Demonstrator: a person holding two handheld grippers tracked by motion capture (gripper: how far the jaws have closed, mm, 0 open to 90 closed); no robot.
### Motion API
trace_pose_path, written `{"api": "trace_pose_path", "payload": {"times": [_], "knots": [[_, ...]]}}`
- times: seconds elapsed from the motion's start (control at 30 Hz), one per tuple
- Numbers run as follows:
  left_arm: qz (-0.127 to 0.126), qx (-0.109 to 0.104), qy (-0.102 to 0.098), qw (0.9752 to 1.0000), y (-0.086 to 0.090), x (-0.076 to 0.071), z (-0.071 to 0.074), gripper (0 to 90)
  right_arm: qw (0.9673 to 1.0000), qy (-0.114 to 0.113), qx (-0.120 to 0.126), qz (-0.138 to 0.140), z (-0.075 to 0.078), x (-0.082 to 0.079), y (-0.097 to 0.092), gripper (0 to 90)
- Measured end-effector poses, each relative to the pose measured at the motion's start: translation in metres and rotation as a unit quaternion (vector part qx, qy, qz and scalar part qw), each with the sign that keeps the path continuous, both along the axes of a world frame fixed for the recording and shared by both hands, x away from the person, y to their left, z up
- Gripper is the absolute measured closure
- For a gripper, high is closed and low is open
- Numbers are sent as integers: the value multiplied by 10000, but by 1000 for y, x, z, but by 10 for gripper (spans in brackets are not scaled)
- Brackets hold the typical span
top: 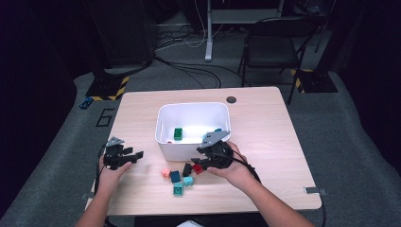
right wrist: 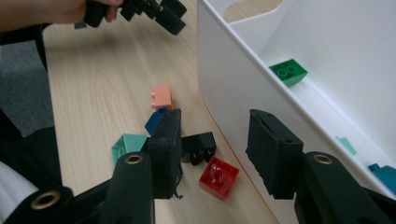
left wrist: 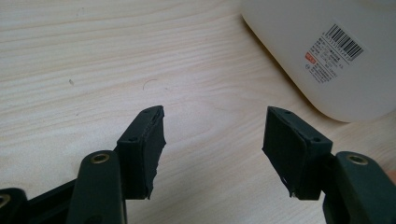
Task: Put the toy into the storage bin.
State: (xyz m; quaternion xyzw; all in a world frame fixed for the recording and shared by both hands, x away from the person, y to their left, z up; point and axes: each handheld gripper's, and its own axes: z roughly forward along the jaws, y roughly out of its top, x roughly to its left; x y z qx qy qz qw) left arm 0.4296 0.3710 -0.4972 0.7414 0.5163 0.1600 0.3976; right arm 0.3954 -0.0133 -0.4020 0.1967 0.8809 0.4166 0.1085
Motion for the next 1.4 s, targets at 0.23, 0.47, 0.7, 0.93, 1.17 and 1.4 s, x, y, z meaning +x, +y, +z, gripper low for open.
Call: {"api": "trace_pose_path", "payload": {"times": [0.23, 0.47, 0.7, 0.93, 1.17, 1.4], "knots": [[10, 6, 13, 10000, 0, 0, 0, 381, 9999, 95, -59, -115, -29, -8, 5, 544], [-11, 10, 1, 10000, 0, 0, 0, 381, 9995, 207, -86, -211, -54, -8, 9, 542], [-13, 14, 2, 10000, 0, 0, 0, 381, 9989, 220, -224, -341, -75, -7, 9, 529], [-8, 25, 5, 10000, 0, 0, 0, 381, 9980, 291, -201, -524, -88, -5, 8, 524], [-8, 36, 17, 10000, -1, 0, 0, 381, 9974, 247, -290, -614, -97, -4, 8, 504], [-9, 37, 16, 10000, -1, 0, 0, 381, 9963, 287, -325, -741, -102, -1, 9, 503]]}}
